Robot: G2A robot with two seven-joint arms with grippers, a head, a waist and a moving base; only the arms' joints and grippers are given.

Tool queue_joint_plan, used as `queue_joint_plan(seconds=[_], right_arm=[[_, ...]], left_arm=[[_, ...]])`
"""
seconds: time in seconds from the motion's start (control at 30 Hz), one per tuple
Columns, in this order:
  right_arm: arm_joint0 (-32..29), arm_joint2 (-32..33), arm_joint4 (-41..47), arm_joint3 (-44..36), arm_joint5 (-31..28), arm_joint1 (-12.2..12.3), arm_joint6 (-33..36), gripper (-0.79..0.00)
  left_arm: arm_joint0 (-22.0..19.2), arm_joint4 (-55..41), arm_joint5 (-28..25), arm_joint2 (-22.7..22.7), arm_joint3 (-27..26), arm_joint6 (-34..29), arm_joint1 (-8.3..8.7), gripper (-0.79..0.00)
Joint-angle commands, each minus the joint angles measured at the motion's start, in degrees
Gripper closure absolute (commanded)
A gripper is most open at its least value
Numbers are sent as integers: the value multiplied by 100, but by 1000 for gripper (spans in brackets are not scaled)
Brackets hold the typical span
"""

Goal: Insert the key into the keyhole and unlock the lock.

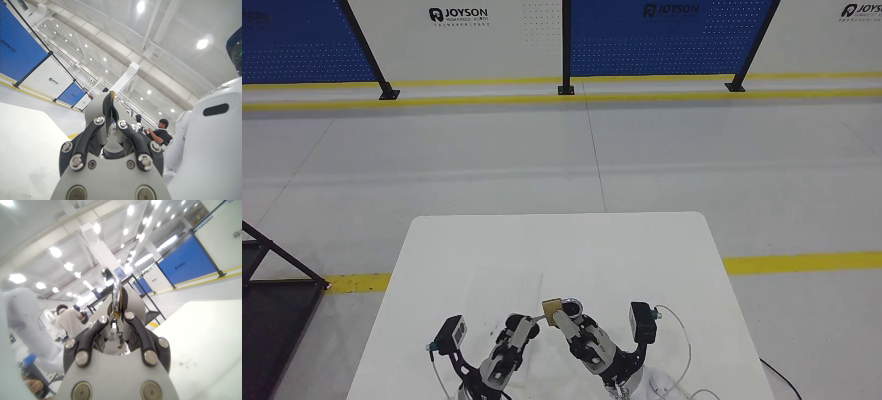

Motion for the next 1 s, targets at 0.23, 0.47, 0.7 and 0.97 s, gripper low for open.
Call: queue_joint_plan(seconds=[0.23,0.47,0.7,0.97], right_arm=[[24,-16,-65,-93,175,9,270,0],[22,-49,-163,-107,239,9,283,0],[22,-39,-139,-108,241,14,267,0],[-22,52,-81,-137,171,41,239,0]], left_arm=[[10,11,29,-41,-16,-70,-27,0],[16,16,44,-74,-3,-125,-45,0],[38,53,52,-111,-2,-155,-62,-474],[71,47,-37,-206,55,-154,-70,-336]])
